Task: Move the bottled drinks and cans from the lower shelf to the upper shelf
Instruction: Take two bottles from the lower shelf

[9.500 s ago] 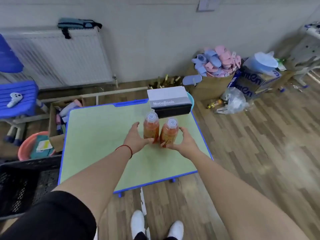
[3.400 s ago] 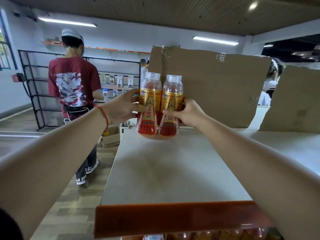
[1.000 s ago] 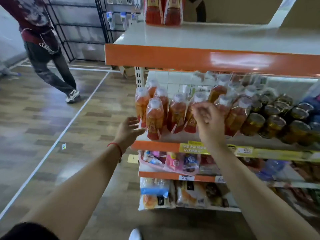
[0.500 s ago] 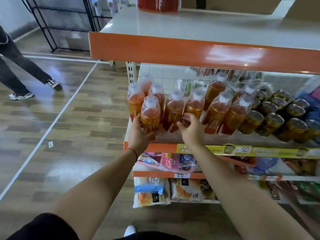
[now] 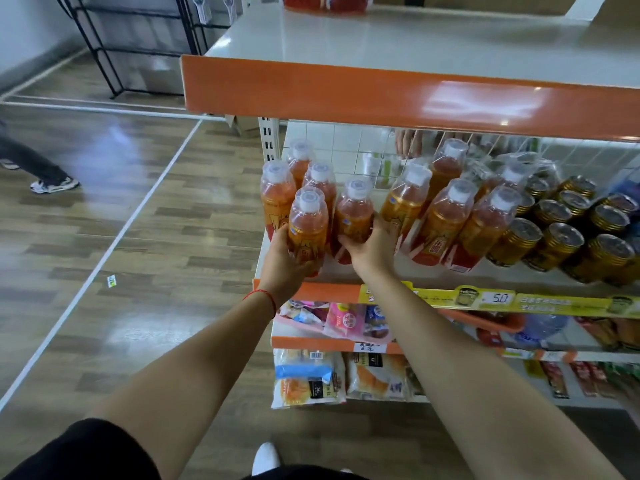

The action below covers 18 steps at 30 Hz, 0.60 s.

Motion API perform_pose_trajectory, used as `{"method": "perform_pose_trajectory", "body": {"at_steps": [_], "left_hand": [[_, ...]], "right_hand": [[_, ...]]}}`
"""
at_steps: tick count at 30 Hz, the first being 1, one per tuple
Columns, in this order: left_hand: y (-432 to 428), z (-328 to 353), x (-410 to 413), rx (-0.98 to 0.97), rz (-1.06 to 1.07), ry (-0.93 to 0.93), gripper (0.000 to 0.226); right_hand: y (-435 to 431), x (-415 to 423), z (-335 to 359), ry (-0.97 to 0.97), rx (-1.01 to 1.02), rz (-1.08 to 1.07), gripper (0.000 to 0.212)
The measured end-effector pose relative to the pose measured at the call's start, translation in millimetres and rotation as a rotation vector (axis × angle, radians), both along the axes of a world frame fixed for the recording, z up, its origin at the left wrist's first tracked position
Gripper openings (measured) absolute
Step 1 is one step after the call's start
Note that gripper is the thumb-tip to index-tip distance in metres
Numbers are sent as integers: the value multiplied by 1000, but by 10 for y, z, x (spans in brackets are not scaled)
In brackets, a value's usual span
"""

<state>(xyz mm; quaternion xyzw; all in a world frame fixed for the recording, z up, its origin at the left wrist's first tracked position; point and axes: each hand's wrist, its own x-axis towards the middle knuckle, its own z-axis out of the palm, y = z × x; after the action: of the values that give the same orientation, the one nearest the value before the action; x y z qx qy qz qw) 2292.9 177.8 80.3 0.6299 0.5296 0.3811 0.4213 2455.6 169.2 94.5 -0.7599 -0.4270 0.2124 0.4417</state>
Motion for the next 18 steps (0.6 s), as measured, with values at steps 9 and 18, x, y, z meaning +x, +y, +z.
{"method": "perform_pose_trajectory", "body": {"at_steps": [9, 18], "left_hand": [[-30, 58, 11, -11, -3, 42, 67], [95, 22, -120, -32, -107, 101, 82]], "right_hand": [[-214, -6, -21, -107, 39, 76, 79], [-317, 238, -42, -75, -80, 296, 95]]}}
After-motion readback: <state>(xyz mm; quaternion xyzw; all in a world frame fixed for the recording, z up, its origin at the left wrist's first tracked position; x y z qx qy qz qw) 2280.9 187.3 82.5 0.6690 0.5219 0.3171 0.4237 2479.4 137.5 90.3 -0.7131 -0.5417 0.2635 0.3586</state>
